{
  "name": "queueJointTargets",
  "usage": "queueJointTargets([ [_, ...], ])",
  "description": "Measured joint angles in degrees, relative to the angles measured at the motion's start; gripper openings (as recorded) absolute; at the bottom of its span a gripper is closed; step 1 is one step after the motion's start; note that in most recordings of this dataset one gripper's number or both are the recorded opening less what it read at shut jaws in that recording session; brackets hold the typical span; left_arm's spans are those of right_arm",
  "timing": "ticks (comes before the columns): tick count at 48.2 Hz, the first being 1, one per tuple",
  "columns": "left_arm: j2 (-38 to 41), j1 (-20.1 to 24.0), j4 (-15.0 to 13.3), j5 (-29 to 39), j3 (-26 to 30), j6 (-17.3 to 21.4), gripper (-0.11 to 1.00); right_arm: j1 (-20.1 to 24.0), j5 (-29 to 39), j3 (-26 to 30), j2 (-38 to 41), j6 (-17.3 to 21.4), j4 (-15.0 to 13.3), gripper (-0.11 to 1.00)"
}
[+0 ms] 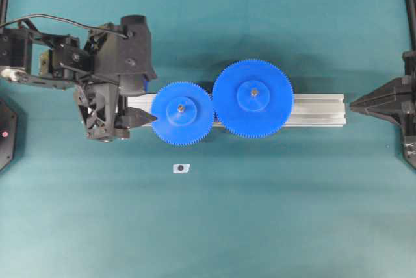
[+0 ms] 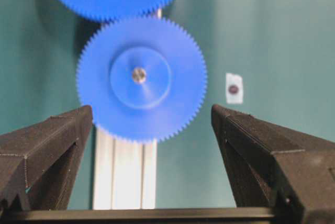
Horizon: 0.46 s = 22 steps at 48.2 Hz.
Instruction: Insert the small gear onto the shaft.
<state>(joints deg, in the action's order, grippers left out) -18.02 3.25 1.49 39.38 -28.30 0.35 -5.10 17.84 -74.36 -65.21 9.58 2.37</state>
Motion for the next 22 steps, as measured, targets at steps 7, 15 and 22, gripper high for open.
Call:
queueJointTargets([
  [7,0.09,0.00,0.00,0.18,0.00,-0.18,0.89,0.00,-0.09,0.00,0.00,0.00,-0.09,0.01],
  [15,0.09,0.00,0.00,0.18,0.09,-0.26,0.89,0.00,0.00,0.00,0.09,0.00,-0.09,0.01],
  [22,0.00,0.00,0.00,0.18,0.09,-0.26,0.89,0.00,0.00,0.00,0.00,0.00,-0.09,0.01],
])
